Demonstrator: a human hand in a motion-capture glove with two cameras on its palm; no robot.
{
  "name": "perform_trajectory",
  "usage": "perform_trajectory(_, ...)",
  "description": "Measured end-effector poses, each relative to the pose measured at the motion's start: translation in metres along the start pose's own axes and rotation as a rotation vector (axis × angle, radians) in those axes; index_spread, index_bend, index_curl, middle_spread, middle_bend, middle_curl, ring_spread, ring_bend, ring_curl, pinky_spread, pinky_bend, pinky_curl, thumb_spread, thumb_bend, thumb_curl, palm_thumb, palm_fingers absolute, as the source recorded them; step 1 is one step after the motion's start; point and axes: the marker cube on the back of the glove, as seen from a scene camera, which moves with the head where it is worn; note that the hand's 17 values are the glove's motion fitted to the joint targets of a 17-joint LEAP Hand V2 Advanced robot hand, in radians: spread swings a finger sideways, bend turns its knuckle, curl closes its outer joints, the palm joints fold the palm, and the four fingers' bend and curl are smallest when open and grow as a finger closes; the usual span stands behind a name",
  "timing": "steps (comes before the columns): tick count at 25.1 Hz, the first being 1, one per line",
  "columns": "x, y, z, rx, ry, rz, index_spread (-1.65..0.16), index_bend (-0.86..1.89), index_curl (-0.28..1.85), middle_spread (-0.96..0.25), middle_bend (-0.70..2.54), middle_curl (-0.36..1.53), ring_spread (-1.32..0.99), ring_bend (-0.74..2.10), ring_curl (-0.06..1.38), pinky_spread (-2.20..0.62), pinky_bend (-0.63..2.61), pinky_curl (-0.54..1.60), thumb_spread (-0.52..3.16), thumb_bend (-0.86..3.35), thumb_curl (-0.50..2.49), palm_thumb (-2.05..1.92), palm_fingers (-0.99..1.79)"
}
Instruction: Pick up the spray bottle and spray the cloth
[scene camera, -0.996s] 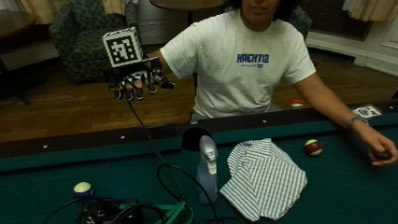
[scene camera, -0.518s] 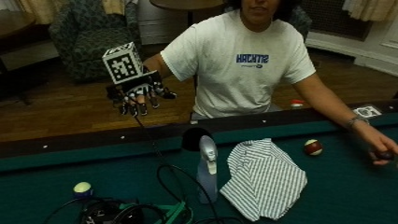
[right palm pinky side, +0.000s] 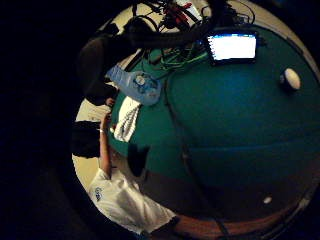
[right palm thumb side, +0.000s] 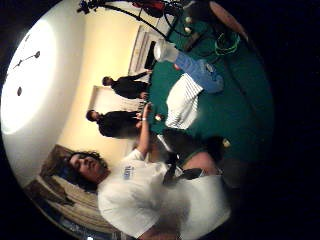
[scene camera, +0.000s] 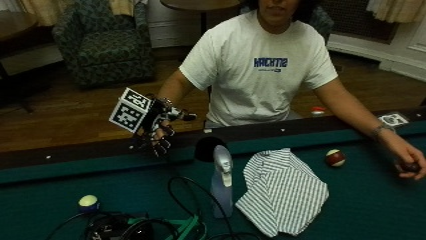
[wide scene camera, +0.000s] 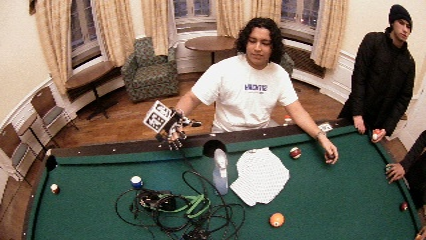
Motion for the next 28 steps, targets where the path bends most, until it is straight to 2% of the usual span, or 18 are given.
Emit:
perform_trajectory(15, 0.0, -0.056, 0.05, 0.364, -0.18, 0.06, -0.3, 0.23, 0.42, -0.19, 0.48, 0.41, -0.18, 0.47, 0.38, 0.04, 0.13, 0.18, 0.95, -0.02, 0.39, 0.73, 1.13)
perform_trajectory(23, 0.0, -0.063, 0.062, 0.311, -0.225, 0.057, -0.3, 0.22, 0.43, -0.19, 0.47, 0.42, -0.18, 0.46, 0.39, 0.04, 0.13, 0.18, 0.95, -0.03, 0.41, 0.73, 1.13)
perform_trajectory(28, 0.002, -0.065, 0.062, 0.336, -0.232, 0.075, -0.31, 0.21, 0.44, -0.19, 0.46, 0.43, -0.18, 0.46, 0.39, 0.04, 0.13, 0.18, 0.95, -0.03, 0.42, 0.73, 1.13)
